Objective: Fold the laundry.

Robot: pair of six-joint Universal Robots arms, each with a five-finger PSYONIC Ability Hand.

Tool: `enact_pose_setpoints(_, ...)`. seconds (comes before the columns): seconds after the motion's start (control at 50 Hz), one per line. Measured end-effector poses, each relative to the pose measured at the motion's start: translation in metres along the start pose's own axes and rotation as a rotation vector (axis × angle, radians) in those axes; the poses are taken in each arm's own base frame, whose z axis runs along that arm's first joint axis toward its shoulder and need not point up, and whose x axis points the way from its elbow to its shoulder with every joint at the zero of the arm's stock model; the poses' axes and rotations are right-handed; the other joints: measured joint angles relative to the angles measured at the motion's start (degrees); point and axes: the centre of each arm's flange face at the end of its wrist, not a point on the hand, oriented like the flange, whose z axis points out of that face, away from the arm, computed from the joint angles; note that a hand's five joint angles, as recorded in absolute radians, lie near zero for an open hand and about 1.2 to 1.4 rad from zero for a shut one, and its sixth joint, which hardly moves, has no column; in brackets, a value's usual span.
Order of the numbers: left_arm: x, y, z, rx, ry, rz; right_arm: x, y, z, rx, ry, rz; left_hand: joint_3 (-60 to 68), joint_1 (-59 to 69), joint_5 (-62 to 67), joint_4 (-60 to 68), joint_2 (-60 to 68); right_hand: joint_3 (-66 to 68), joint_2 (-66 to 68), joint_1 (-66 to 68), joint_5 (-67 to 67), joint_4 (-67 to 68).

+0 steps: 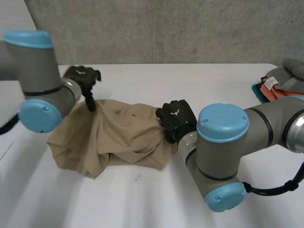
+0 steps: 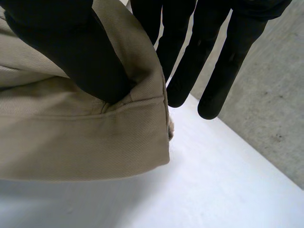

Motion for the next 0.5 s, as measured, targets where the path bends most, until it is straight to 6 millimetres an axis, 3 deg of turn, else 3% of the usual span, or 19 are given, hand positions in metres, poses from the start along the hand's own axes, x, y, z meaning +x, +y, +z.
enact_pose_setpoints(0.14, -0.018, -0.014, -0.058, 0.032, -0.036, -0.02, 0.003, -0.018, -0.002, 0.034, 0.013, -0.003, -0.1, -0.1, -0.1, -0.2, -0.2, 0.0, 0.0, 0.0, 0.0, 0.0)
enact_pose_setpoints(0.2, -0.017, -0.007, -0.077, 0.019, -0.021, -0.026, 0.005, -0.022, -0.002, 0.043, 0.018, -0.002, -0.1, 0.0, -0.2, -0.2, -0.2, 0.0, 0.0, 0.0, 0.0, 0.0)
enact_pose_setpoints(0.28, -0.008, 0.017, -0.099, -0.038, 0.031, -0.036, 0.007, -0.026, -0.004, 0.046, 0.022, 0.0, 0.2, 0.5, 1.4, 0.9, 0.7, 0.0, 0.0, 0.0, 0.0, 0.0)
enact_pose_setpoints(0.38, 0.009, 0.05, -0.107, -0.108, 0.13, -0.082, 0.007, -0.028, -0.008, 0.039, 0.017, 0.002, 0.3, 0.4, 1.1, 0.8, 0.6, 0.0, 0.0, 0.0, 0.0, 0.0)
enact_pose_setpoints(0.5, 0.026, 0.071, -0.095, -0.123, 0.204, -0.163, 0.008, -0.03, -0.012, 0.038, 0.015, 0.006, 0.3, 0.4, 0.7, 0.7, 0.6, 0.0, 0.0, 0.0, 0.0, 0.0)
